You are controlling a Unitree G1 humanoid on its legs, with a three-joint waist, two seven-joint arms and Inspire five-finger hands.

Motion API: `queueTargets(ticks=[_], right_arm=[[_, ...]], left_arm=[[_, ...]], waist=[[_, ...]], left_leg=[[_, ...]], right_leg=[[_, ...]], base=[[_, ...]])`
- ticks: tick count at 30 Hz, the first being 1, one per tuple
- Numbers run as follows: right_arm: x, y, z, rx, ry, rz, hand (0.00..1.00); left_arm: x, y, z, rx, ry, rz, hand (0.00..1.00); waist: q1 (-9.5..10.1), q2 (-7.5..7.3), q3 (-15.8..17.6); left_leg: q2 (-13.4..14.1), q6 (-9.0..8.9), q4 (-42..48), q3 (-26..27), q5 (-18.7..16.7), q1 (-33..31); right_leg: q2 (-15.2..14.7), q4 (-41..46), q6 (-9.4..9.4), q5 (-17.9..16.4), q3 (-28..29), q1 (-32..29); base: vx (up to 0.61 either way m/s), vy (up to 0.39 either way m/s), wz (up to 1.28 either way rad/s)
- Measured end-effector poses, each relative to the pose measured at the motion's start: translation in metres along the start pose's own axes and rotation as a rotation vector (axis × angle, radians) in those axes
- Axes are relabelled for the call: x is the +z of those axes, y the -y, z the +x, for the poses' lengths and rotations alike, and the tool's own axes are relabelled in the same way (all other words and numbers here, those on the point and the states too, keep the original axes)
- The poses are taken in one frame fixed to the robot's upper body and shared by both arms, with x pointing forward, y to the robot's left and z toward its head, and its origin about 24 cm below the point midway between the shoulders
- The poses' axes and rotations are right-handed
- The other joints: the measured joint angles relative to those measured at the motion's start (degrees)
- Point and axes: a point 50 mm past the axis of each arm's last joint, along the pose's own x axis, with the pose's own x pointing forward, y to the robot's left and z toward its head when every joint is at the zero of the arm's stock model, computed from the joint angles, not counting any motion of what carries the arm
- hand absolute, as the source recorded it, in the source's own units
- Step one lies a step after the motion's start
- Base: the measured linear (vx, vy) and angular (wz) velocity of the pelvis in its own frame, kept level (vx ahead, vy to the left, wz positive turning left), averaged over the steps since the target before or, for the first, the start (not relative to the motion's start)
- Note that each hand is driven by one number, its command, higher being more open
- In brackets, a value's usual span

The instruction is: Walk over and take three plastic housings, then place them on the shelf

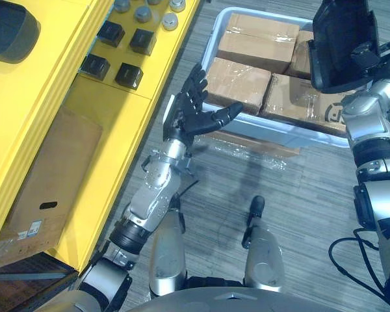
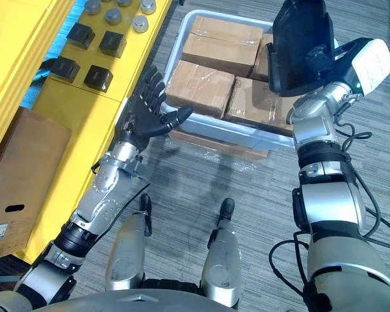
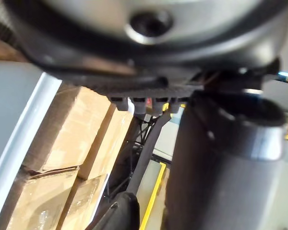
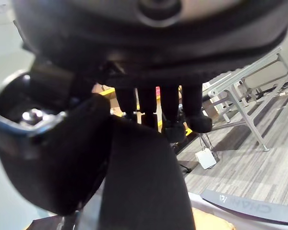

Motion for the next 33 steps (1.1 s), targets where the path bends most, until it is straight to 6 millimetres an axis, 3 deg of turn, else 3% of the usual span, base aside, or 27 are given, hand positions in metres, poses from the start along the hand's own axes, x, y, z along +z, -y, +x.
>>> queueTargets(ticks=[8,14,18,20,23,27,33], right_arm=[[0.003,-0.007,-0.006,0.021,0.008,0.024,0.0],[0.035,0.002,-0.012,-0.016,0.203,0.087,0.0],[0.057,0.005,-0.021,-0.04,0.354,0.112,0.0],[0.072,0.0,-0.033,-0.023,0.442,0.143,0.0],[0.077,-0.006,-0.044,0.001,0.509,0.141,0.0],[0.084,-0.018,-0.057,0.053,0.532,0.16,0.0],[0.094,-0.03,-0.073,0.12,0.59,0.181,0.0]], left_arm=[[-0.008,-0.002,-0.003,0.011,-0.072,-0.009,1.0],[-0.032,-0.009,-0.007,0.018,-0.293,-0.114,1.0],[-0.062,-0.022,-0.002,0.07,-0.468,-0.148,1.0],[-0.072,-0.033,0.008,0.122,-0.547,-0.177,1.0],[-0.066,-0.033,0.027,0.13,-0.554,-0.205,1.0],[-0.05,-0.021,0.052,0.099,-0.516,-0.268,1.0],[-0.034,-0.001,0.073,0.091,-0.43,-0.569,1.0]], waist=[[-0.16,-0.1,0.0],[-1.25,-0.43,0.2],[-2.04,-2.17,0.2],[-3.22,-4.1,0.1],[-3.68,-5.53,0.1],[-4.7,-5.6,0.1],[-6.2,-5.63,0.1]], left_leg=[[0.2,-0.27,-2.3,0.8,0.9,1.9],[0.2,-0.39,-3.2,1.5,1.1,3.5],[0.4,-0.38,-4.0,2.7,1.1,5.2],[0.5,-0.39,-4.4,4.0,1.1,6.1],[0.5,-0.54,-4.7,5.4,1.0,6.7],[0.6,-0.64,-4.7,6.6,0.8,6.7],[0.9,-0.81,-4.7,8.0,0.0,6.8]], right_leg=[[0.2,0.1,-0.05,0.0,0.2,0.4],[0.2,0.0,-0.22,-0.2,0.7,1.1],[0.3,-0.1,-0.45,-0.4,1.5,1.5],[0.3,-0.2,-0.44,-0.3,2.7,1.3],[0.3,-0.3,-0.32,-0.1,4.1,0.8],[0.4,-0.3,-0.16,0.1,5.3,-0.1],[0.6,-0.3,-0.13,0.2,6.5,-1.1]], base=[[0.02,-0.003,-0.02],[0.0,0.005,-0.04],[-0.01,0.002,-0.15],[0.0,0.01,-0.22],[0.01,0.017,-0.23],[0.03,0.026,-0.14],[0.03,0.026,-0.11]])
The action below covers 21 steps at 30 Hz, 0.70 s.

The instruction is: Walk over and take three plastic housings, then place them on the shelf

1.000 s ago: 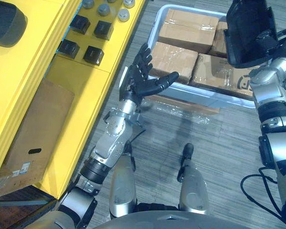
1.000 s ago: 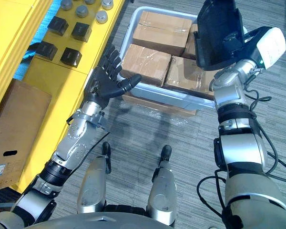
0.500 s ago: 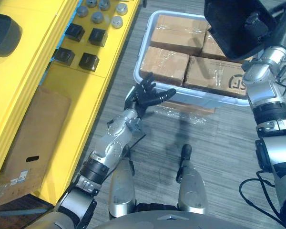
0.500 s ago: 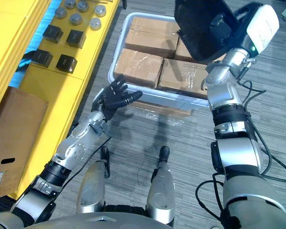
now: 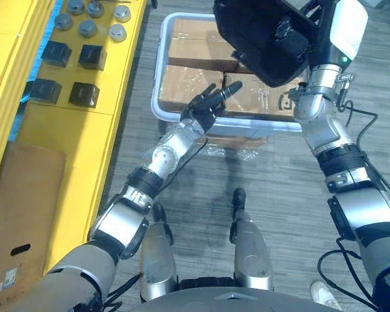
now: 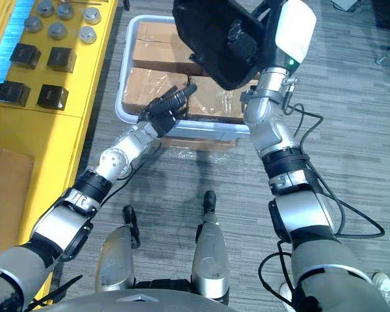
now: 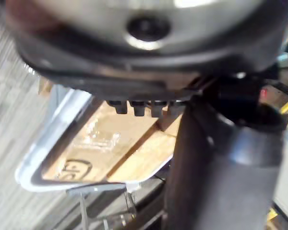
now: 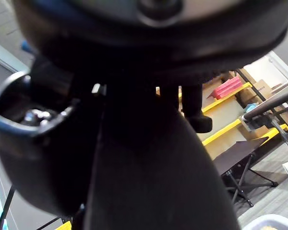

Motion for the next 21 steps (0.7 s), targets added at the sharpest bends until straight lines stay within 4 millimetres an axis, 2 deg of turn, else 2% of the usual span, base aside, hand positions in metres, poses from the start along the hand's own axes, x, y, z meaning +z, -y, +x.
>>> queueTargets(ticks=[8,13,17,21], right_arm=[[0.015,-0.007,-0.003,0.022,0.103,0.029,0.0],[0.034,-0.017,-0.01,0.043,0.175,0.078,0.0],[0.053,-0.019,-0.018,0.053,0.26,0.142,0.0],[0.059,-0.016,-0.03,0.051,0.3,0.198,0.0]], left_arm=[[0.017,0.006,0.002,-0.032,0.094,-0.266,1.0],[0.023,0.007,0.002,-0.012,0.124,-0.299,1.0],[0.022,0.006,0.007,0.037,0.127,-0.321,1.0],[0.019,0.007,0.009,0.053,0.125,-0.357,1.0]], waist=[[-0.42,-0.16,0.1],[-1.18,-0.5,0.1],[-1.6,-1.36,0.6],[-1.7,-1.71,0.6]], left_leg=[[0.1,0.0,0.0,1.0,-0.4,0.8],[0.2,-0.03,0.2,1.1,-0.4,0.9],[0.5,-0.14,0.6,1.3,-0.7,0.9],[0.5,-0.15,0.9,1.7,-1.1,1.0]], right_leg=[[0.1,0.0,0.0,0.0,1.0,0.0],[0.2,0.0,-0.01,0.0,1.1,0.1],[0.4,0.0,-0.01,0.0,1.4,0.1],[0.4,-0.1,-0.01,0.0,1.8,0.1]], base=[[0.0,0.019,-0.06],[0.0,0.002,-0.01],[-0.01,0.01,-0.04],[0.0,0.022,-0.04]])
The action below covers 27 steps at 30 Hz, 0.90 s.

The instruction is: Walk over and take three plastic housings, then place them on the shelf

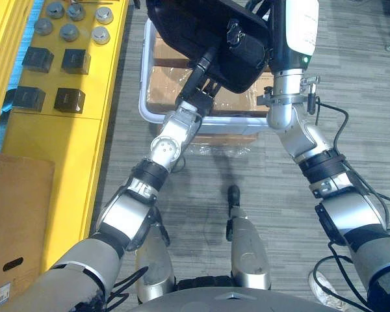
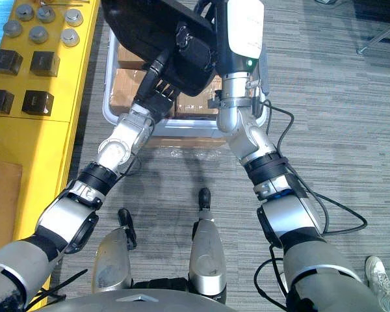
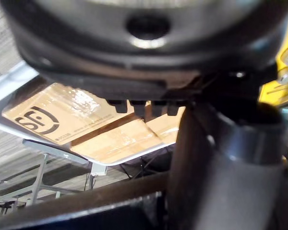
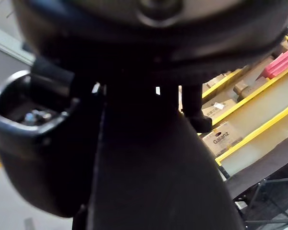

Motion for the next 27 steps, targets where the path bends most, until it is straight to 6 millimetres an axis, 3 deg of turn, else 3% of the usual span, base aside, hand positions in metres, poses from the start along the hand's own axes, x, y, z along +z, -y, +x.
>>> queueTargets(ticks=[1,2,5,9,12,14,17,22,27], right_arm=[[0.0,0.0,-0.003,0.002,0.001,0.006,0.0],[0.0,-0.002,-0.01,0.012,-0.002,0.024,0.0],[0.0,-0.006,-0.021,0.024,-0.039,0.064,0.0],[-0.008,-0.005,-0.054,0.02,-0.167,0.162,0.0],[-0.009,-0.003,-0.083,-0.002,-0.27,0.237,0.0],[-0.009,-0.001,-0.115,0.033,-0.338,0.263,0.0],[-0.009,-0.002,-0.143,0.071,-0.405,0.286,0.0],[0.002,-0.003,-0.164,0.065,-0.431,0.35,0.0],[0.013,-0.003,-0.186,0.08,-0.467,0.389,0.0]], left_arm=[[0.0,0.0,0.0,0.002,0.002,-0.002,1.0],[0.0,-0.001,0.0,0.009,0.011,-0.006,0.0],[0.001,-0.003,0.0,0.019,0.03,-0.012,0.0],[-0.009,0.002,0.0,-0.044,0.049,-0.038,0.0],[-0.007,0.002,-0.003,-0.061,0.139,-0.178,0.0],[0.011,-0.009,-0.008,-0.051,0.267,-0.282,0.0],[0.013,-0.026,-0.017,-0.066,0.29,-0.272,0.0],[0.008,-0.044,-0.028,-0.079,0.303,-0.292,0.0],[0.001,-0.052,-0.064,-0.14,0.348,-0.23,0.0]], waist=[[0.0,-0.09,0.0],[-0.13,-0.54,0.0],[-0.33,-1.32,0.0],[-0.29,-1.45,0.0],[-1.12,-1.54,0.0],[-1.87,-1.94,0.0],[-2.94,-1.97,0.0],[-3.1,-2.05,-0.1],[-2.67,-1.93,-0.4]], left_leg=[[0.0,0.0,0.0,0.0,0.0,0.0],[0.0,0.0,0.0,0.2,-0.1,0.1],[0.0,0.0,0.0,0.7,-0.3,0.4],[0.0,0.01,-0.1,1.0,-0.6,0.7],[0.0,0.07,-0.3,1.6,-0.9,1.1],[0.0,0.06,-1.1,2.8,-0.9,2.6],[-0.1,-0.02,-2.2,3.4,-0.9,4.1],[-0.2,-0.24,-4.0,4.2,-0.8,6.4],[-0.4,-0.45,-6.6,4.1,-0.4,9.4]], right_leg=[[0.0,0.0,0.0,0.0,0.1,0.0],[0.0,-0.1,0.0,0.0,0.2,0.0],[0.0,-0.2,0.0,0.0,0.6,0.0],[0.0,-0.3,0.02,0.0,0.8,0.1],[0.0,-0.3,0.06,-0.1,1.2,0.1],[0.1,-0.3,0.3,-0.7,2.2,0.3],[0.1,0.7,0.42,-1.8,2.5,0.5],[0.2,2.2,0.72,-3.2,3.0,1.0],[0.2,2.4,0.71,-3.6,1.6,3.0]], base=[[0.01,0.027,-0.05],[0.0,0.017,-0.05],[0.0,0.014,-0.06],[0.01,0.015,-0.03],[0.02,0.018,-0.1],[0.02,0.012,-0.19],[0.02,-0.001,-0.07],[0.04,0.006,-0.06],[0.07,0.013,0.05]])
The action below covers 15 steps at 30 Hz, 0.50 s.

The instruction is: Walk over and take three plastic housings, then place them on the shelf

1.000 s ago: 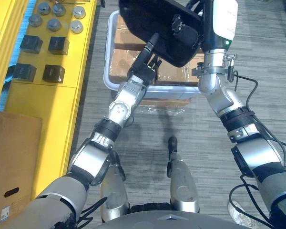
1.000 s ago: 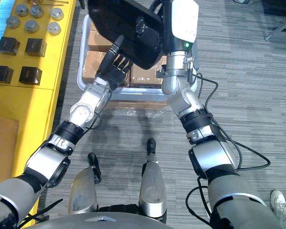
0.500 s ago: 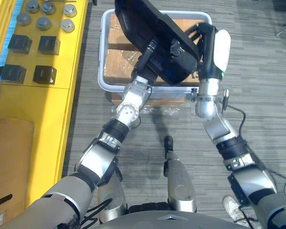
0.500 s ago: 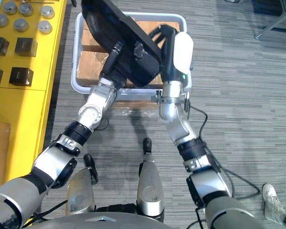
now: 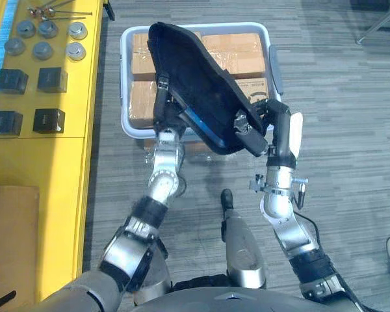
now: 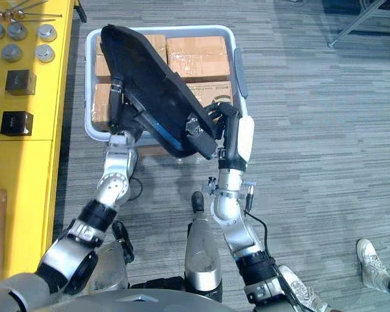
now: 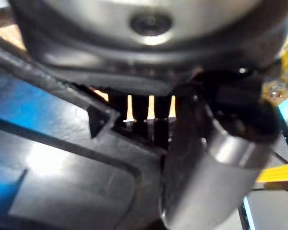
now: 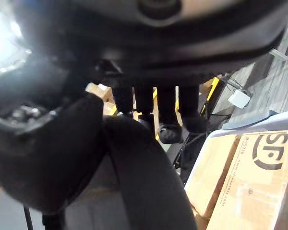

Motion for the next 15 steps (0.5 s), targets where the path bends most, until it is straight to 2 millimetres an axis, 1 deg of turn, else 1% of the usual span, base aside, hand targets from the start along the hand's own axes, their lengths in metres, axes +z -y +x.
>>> queueTargets(ticks=[1,3,4,5,7,8,10,11,12,13,15], right_arm=[[-0.001,-0.001,-0.006,0.011,-0.015,0.0,0.0],[-0.009,0.001,-0.031,0.039,-0.084,-0.005,0.0],[-0.012,0.002,-0.037,0.044,-0.107,-0.01,0.0],[-0.017,0.004,-0.05,0.05,-0.154,-0.024,0.0],[-0.022,0.004,-0.07,0.067,-0.228,-0.043,0.0],[-0.023,0.004,-0.074,0.071,-0.243,-0.046,0.0],[-0.026,0.005,-0.086,0.081,-0.288,-0.06,0.0],[-0.028,0.006,-0.09,0.086,-0.308,-0.07,1.0],[-0.028,0.006,-0.092,0.089,-0.314,-0.073,1.0],[-0.029,0.007,-0.095,0.09,-0.33,-0.079,1.0],[-0.032,0.008,-0.097,0.086,-0.354,-0.088,1.0]], left_arm=[[0.0,-0.004,-0.006,0.009,0.002,0.005,0.0],[-0.001,-0.023,-0.034,0.077,-0.011,0.043,0.0],[-0.002,-0.028,-0.041,0.097,-0.018,0.055,0.0],[-0.004,-0.036,-0.053,0.134,-0.031,0.1,0.0],[-0.004,-0.047,-0.073,0.192,-0.04,0.156,0.0],[-0.003,-0.051,-0.078,0.207,-0.045,0.167,0.0],[-0.003,-0.06,-0.09,0.249,-0.061,0.206,0.0],[-0.001,-0.061,-0.096,0.258,-0.063,0.24,0.0],[-0.001,-0.061,-0.099,0.261,-0.062,0.26,0.0],[0.001,-0.061,-0.104,0.267,-0.056,0.317,0.0],[0.003,-0.058,-0.107,0.259,-0.046,0.4,0.0]], waist=[[0.08,0.01,-0.3],[0.48,0.89,-4.2],[0.79,1.14,-5.0],[1.33,1.65,-6.3],[1.9,2.23,-8.7],[2.13,2.34,-9.5],[2.82,3.1,-11.5],[3.01,3.49,-12.3],[3.08,3.74,-12.7],[3.23,4.17,-13.4],[3.55,4.51,-14.0]], left_leg=[[-0.1,-0.02,-0.6,0.0,0.1,0.6],[-0.5,0.01,-2.1,-0.1,0.2,1.0],[-0.6,0.01,-2.6,0.0,0.2,1.4],[-0.8,0.01,-3.2,0.0,0.2,2.5],[-1.0,-0.03,-4.2,-0.4,0.2,3.8],[-1.1,-0.06,-4.4,-0.4,0.3,4.1],[-1.2,-0.08,-4.6,-1.2,0.3,4.5],[-1.3,-0.12,-4.6,-1.7,0.4,4.6],[-1.3,-0.14,-4.7,-1.9,0.5,4.5],[-1.4,-0.12,-5.1,-2.2,0.9,4.6],[-1.5,-0.12,-5.7,-2.5,1.3,5.4]], right_leg=[[0.0,0.0,0.0,0.0,-0.2,0.4],[-0.3,-0.2,0.01,0.0,-1.4,0.4],[-0.3,-0.2,0.03,0.0,-1.5,0.6],[-0.5,-0.8,0.05,0.0,-2.1,1.7],[-0.7,-1.9,0.38,-0.3,-3.3,3.7],[-0.8,-2.2,0.57,-0.4,-3.6,4.1],[-1.0,-3.5,0.86,-0.7,-4.8,5.7],[-1.1,-4.1,0.91,-0.7,-5.6,6.5],[-1.1,-4.1,0.92,-0.7,-5.8,6.5],[-1.1,-4.1,0.92,-0.7,-6.1,6.7],[-1.2,-4.7,0.92,-0.7,-6.5,7.8]], base=[[0.06,0.023,0.08],[0.07,0.031,0.06],[0.09,0.039,0.06],[0.08,0.037,0.08],[0.06,0.027,0.13],[0.03,0.006,0.1],[0.01,-0.009,0.18],[-0.02,-0.013,0.23],[-0.02,-0.012,0.18],[-0.03,-0.009,0.13],[-0.04,-0.009,0.09]])
